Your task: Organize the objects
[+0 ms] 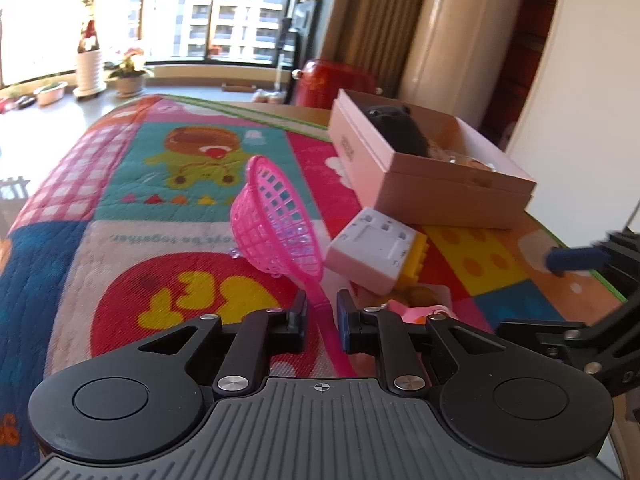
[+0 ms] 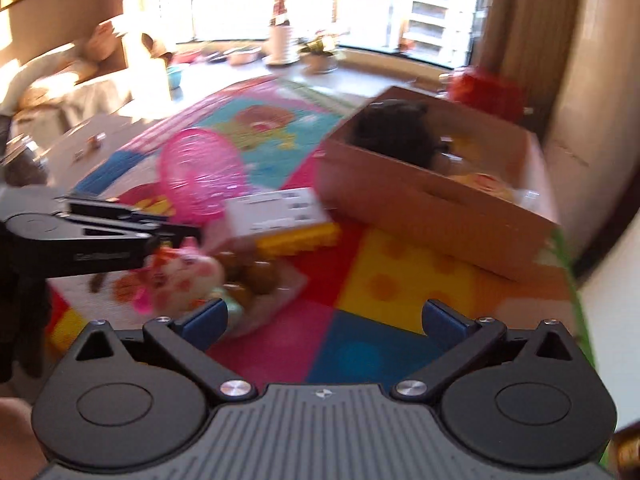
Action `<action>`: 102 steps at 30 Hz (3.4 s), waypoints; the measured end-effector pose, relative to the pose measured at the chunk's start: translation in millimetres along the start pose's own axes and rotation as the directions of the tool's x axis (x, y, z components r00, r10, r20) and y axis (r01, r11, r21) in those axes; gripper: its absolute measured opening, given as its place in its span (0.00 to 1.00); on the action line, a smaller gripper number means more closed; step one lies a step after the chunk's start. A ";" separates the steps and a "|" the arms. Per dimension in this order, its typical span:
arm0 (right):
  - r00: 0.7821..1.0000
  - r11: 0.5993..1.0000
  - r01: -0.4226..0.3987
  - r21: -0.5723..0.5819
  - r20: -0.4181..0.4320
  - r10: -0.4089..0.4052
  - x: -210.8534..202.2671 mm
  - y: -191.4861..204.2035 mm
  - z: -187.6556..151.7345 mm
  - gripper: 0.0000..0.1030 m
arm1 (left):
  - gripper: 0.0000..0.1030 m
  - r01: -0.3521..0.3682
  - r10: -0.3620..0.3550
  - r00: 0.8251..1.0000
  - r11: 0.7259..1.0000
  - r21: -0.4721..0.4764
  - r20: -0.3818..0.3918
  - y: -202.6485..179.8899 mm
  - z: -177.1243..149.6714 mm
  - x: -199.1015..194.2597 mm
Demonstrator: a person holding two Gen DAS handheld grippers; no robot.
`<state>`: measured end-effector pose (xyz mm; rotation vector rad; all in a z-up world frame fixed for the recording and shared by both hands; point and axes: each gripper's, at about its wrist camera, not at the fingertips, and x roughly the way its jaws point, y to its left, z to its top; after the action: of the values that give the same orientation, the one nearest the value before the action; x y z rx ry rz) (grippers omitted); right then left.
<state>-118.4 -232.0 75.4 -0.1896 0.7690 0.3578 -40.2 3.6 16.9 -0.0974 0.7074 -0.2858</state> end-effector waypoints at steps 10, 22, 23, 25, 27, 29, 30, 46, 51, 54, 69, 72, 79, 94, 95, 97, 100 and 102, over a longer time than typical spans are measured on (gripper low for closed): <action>0.998 0.979 0.050 0.198 0.037 -0.058 -7.7 -26.2 -39.7 1.00 | 0.18 -0.099 0.100 0.995 0.995 -0.025 0.024 11.1 4.2 4.4; 0.992 0.963 0.109 0.247 0.028 -0.120 1.8 -16.5 -60.7 1.00 | 0.16 -0.070 0.069 0.997 0.997 0.031 0.022 7.6 -1.3 -10.0; 0.991 0.966 0.127 0.226 0.015 -0.133 3.3 -13.2 -59.7 1.00 | 0.16 -0.066 0.065 0.998 0.997 0.036 0.024 8.3 -3.0 -12.9; 0.989 0.968 0.147 0.203 -0.001 -0.150 4.7 -9.0 -57.9 1.00 | 0.16 -0.063 0.062 0.998 0.997 0.045 0.025 11.0 -6.5 -18.6; 0.990 0.971 0.140 0.195 -0.023 -0.138 4.7 -11.2 -54.2 1.00 | 0.16 -0.056 0.056 0.998 0.996 0.063 0.013 13.8 -10.6 -23.8; 0.994 0.972 0.105 0.210 -0.035 -0.100 1.4 -14.4 -48.5 1.00 | 0.16 -0.050 0.050 0.999 0.996 0.076 -0.004 16.0 -15.0 -26.8; 0.997 0.969 0.075 0.236 -0.021 -0.072 -3.1 -15.5 -45.4 1.00 | 0.16 -0.049 0.050 0.999 0.996 0.078 -0.010 17.3 -17.1 -27.4; 0.999 0.992 0.042 0.122 -0.035 -0.038 19.7 52.7 -19.2 1.00 | 0.16 0.001 -0.001 1.000 0.999 0.035 -0.007 29.0 -18.3 -28.4; 0.977 0.972 0.209 0.106 0.015 -0.212 10.9 42.0 -23.7 1.00 | 0.16 0.003 -0.003 1.000 0.999 0.037 -0.006 25.2 -19.1 -27.0; 0.994 0.987 0.106 0.122 0.027 -0.110 1.4 39.0 -25.2 1.00 | 0.16 -0.002 0.002 1.000 1.000 0.026 -0.004 27.4 -19.0 -28.0; 1.000 0.987 0.012 0.159 -0.008 -0.011 31.9 50.0 8.7 0.71 | 0.16 -0.028 0.028 1.000 1.000 0.014 -0.013 34.0 -20.1 -28.5; 1.000 0.987 0.012 0.160 0.021 -0.016 16.8 46.7 4.1 0.70 | 0.16 -0.032 0.032 0.999 0.999 0.006 -0.011 32.8 -19.1 -26.7; 0.990 0.988 0.101 0.117 0.083 -0.111 -15.2 40.4 -10.6 0.70 | 0.16 -0.051 0.052 0.999 0.998 0.031 -0.004 26.5 -18.7 -24.0; 0.982 0.967 0.153 0.205 0.075 -0.171 -24.2 -7.2 -43.8 0.70 | 0.15 -0.028 0.024 0.999 0.994 0.106 0.039 5.2 -16.0 -37.8; 0.982 0.965 0.156 0.210 0.074 -0.174 -23.9 -8.9 -44.7 0.70 | 0.15 -0.027 0.023 0.999 0.993 0.112 0.038 3.5 -15.8 -38.0; 0.982 0.963 0.156 0.219 0.072 -0.176 -23.6 -11.5 -46.6 0.70 | 0.15 -0.026 0.022 0.999 0.993 0.118 0.034 1.5 -15.7 -38.1; 0.982 0.960 0.156 0.231 0.070 -0.176 -23.7 -14.3 -50.3 0.70 | 0.15 -0.020 0.017 0.999 0.993 0.114 0.033 0.8 -15.9 -38.2; 0.981 0.959 0.159 0.235 0.068 -0.180 -24.8 -15.4 -53.1 0.70 | 0.15 -0.007 0.003 0.999 0.994 0.106 0.037 2.0 -15.7 -41.0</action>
<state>-163.1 -267.9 56.1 -0.0224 0.6940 0.1120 -79.6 17.6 30.3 -0.0001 0.6550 -0.3159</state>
